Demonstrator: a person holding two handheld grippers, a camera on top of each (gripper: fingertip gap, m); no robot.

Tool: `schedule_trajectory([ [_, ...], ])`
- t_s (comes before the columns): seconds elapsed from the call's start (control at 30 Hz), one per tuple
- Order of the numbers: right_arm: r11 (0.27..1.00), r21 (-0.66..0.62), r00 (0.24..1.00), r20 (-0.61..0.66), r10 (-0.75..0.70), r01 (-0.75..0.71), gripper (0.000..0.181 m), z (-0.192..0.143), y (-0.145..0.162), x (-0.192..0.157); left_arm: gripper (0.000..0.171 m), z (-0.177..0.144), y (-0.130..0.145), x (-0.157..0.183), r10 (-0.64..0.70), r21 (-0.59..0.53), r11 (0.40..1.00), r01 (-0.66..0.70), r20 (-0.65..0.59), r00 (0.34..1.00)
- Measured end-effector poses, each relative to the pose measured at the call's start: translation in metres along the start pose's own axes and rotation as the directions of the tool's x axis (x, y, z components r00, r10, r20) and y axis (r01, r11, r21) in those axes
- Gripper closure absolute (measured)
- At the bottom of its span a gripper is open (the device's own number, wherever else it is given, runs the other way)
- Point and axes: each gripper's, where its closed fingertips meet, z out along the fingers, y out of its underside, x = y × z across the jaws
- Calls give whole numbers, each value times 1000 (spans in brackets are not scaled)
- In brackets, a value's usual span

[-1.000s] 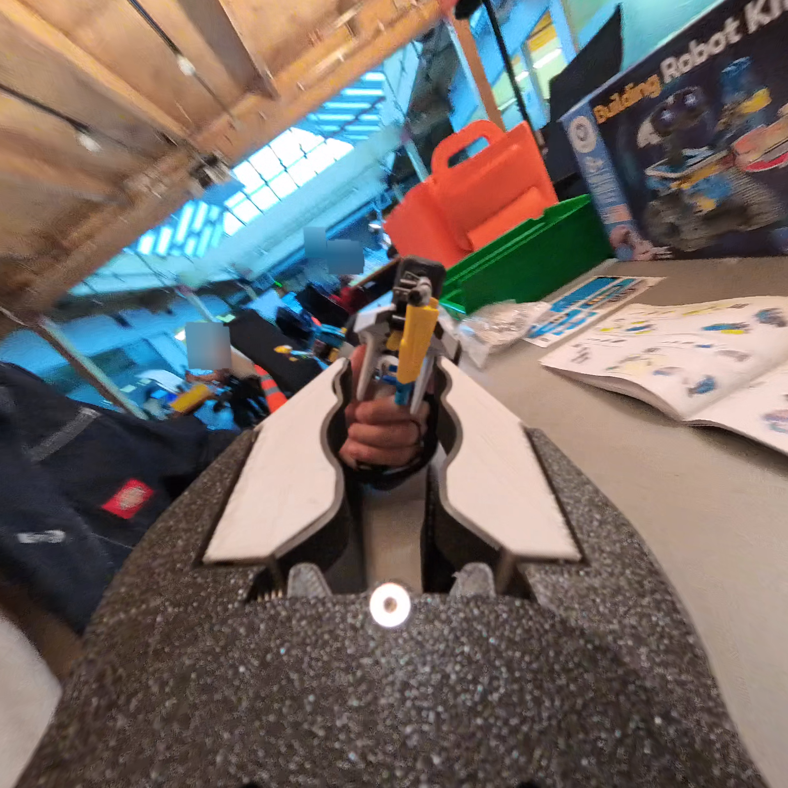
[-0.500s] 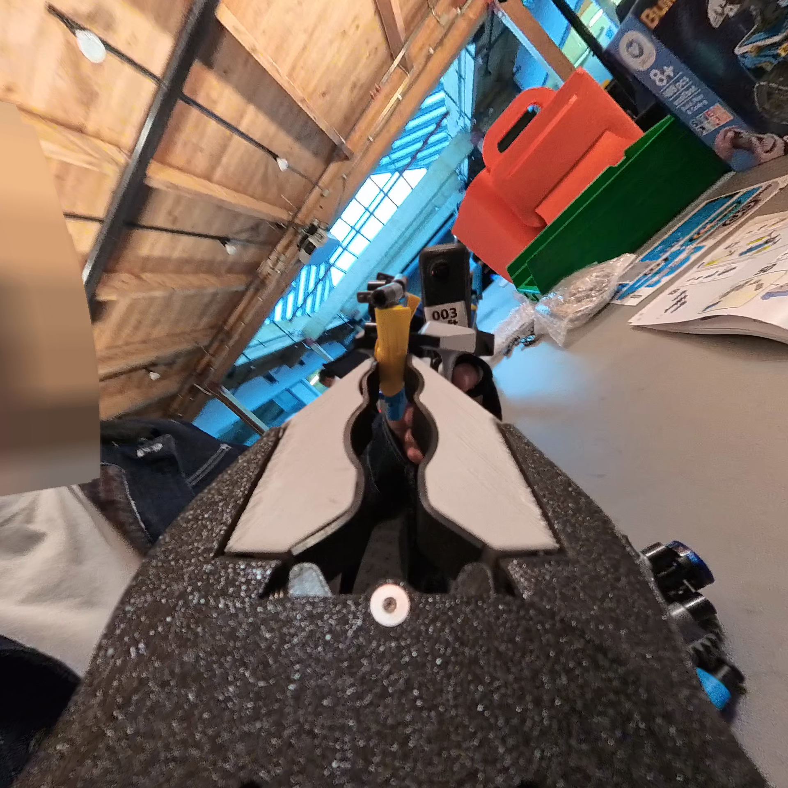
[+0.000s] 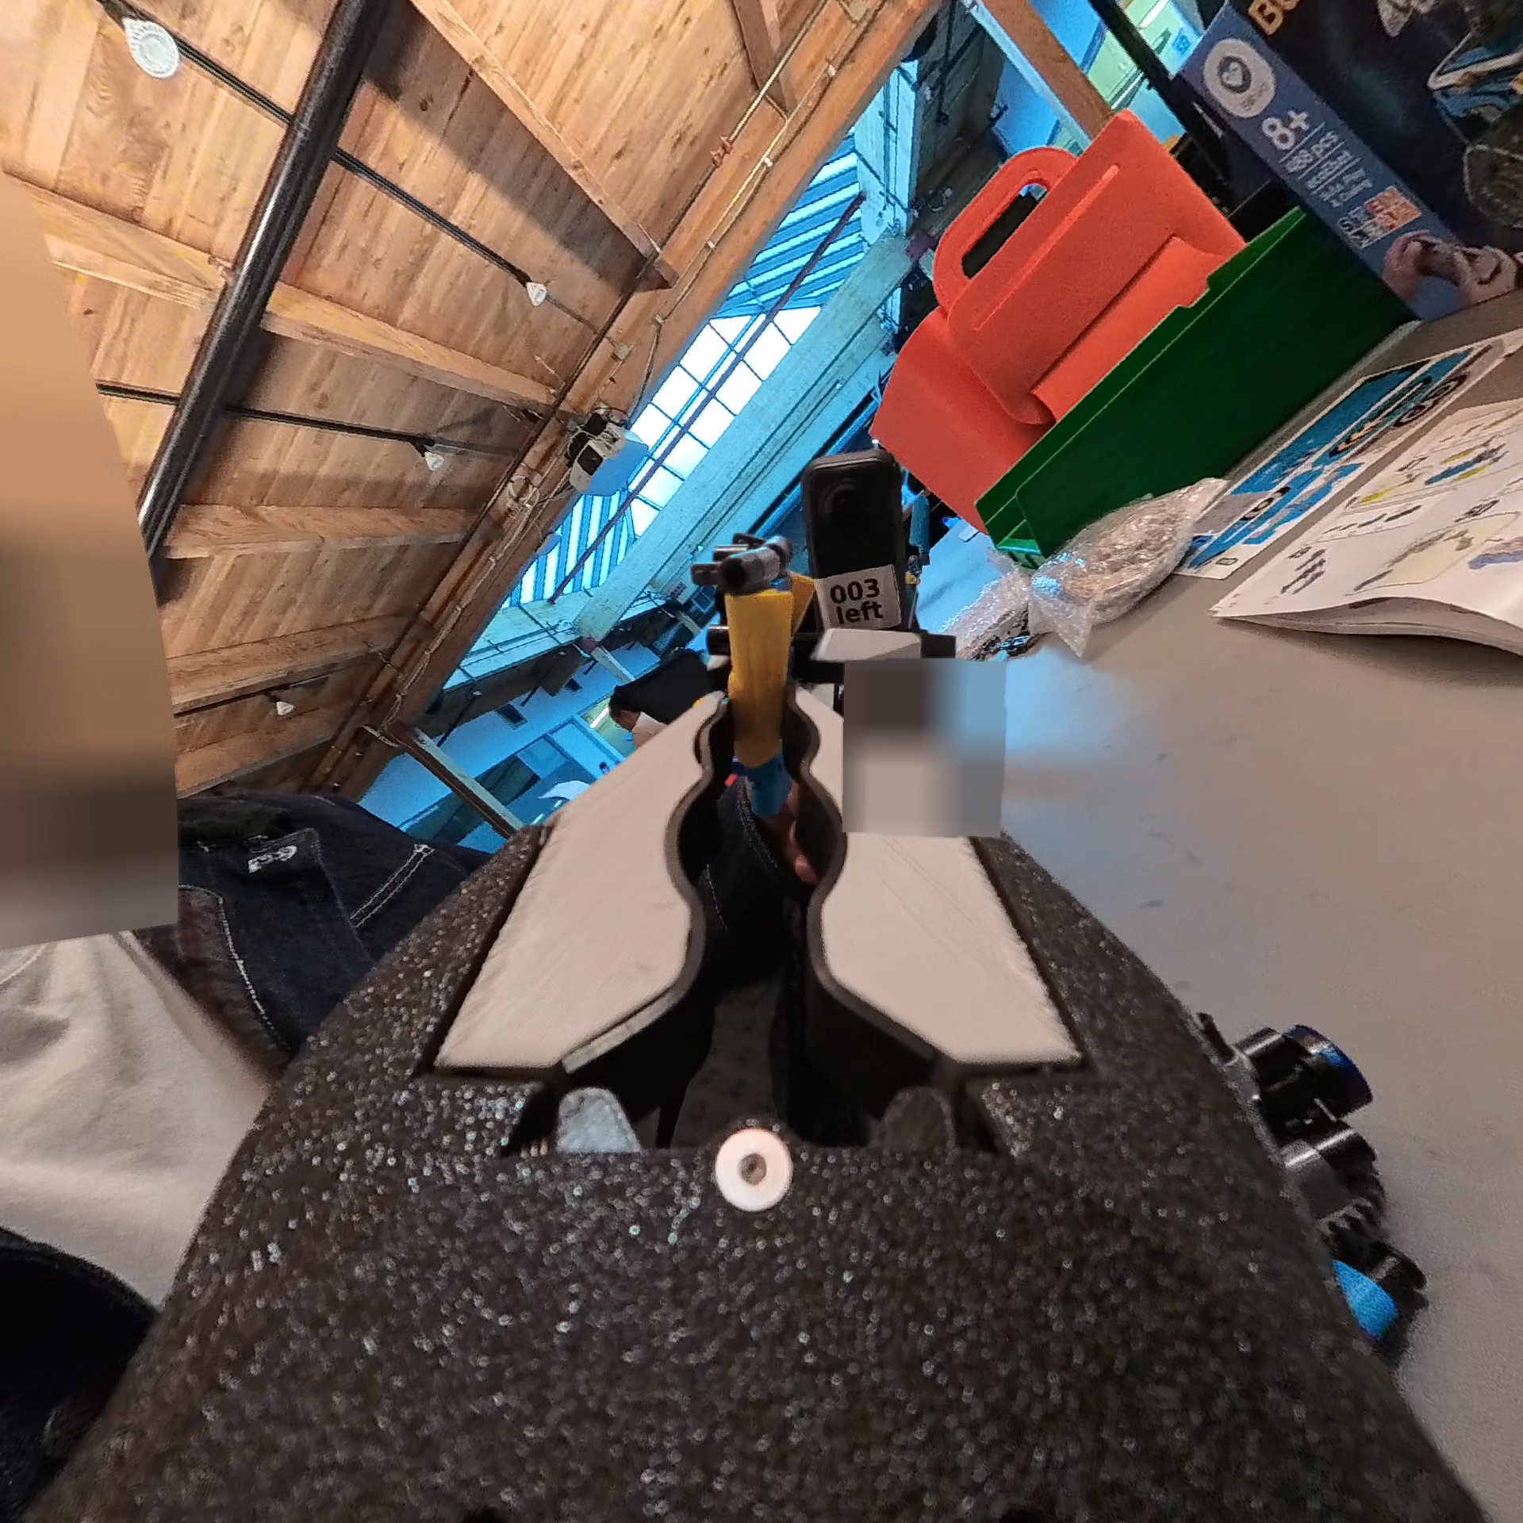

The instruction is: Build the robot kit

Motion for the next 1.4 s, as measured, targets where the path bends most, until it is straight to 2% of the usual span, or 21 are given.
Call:
schedule_trajectory([
  [0.2, 992, 13, 989, 92, 120, -122, 170, 0, 0, -5, 156, -1, 2, 2, 111, -27, 994, -110, 44, 993],
  [0.37, 988, 7, 982, 117, 151, -153, 170, 0, 1, -6, 158, -2, 4, -1, 151, -57, 987, -148, 73, 986],
  [0.43, 988, 6, 980, 128, 154, -156, 170, 0, 1, -8, 158, -2, 4, 1, 127, -50, 991, -124, 53, 990],
  [0.47, 989, 4, 982, 122, 144, -146, 171, 1, 1, -8, 156, -2, 4, 1, 110, -52, 993, -107, 46, 993],
  [0.6, 995, -7, 989, 101, 104, -104, 170, 2, 3, -9, 127, -3, 2, -6, 41, -31, 999, -39, 54, 998],
  [0.8, 995, -83, 998, 10, 59, -58, 170, 7, 17, 3, 126, 5, 11, -4, -4, -63, 998, 6, 26, 1000],
  [0.9, 994, -98, 999, -10, 46, -47, 170, 9, 20, 6, 140, 5, 11, -6, -42, -55, 998, 44, 27, 999],
  [1.0, 995, -35, 996, 24, 90, -89, 170, 4, 9, 5, 143, 4, 12, -8, -43, -65, 997, 46, 46, 998],
  [1.07, 995, -23, 995, 21, 98, -97, 170, 2, 7, 7, 156, 4, 14, -12, -27, -77, 996, 33, 77, 997],
  [1.17, 994, -30, 994, 32, 106, -105, 170, 4, 9, 5, 158, 6, 13, -11, -31, -68, 997, 36, 72, 997],
  [1.27, 999, -18, 998, -34, 48, -48, 166, 2, 5, 12, 161, 3, 13, -20, 8, -76, 997, 3, 142, 990],
  [1.33, 999, 45, 995, -97, -25, 30, 148, -3, -9, 15, 161, -3, 5, -29, 14, -28, 1000, -8, 204, 979],
  [1.4, 978, 22, 942, -274, -195, 209, 134, -9, -15, 26, 161, -13, -6, -43, -17, 53, 999, 3, 273, 962],
])
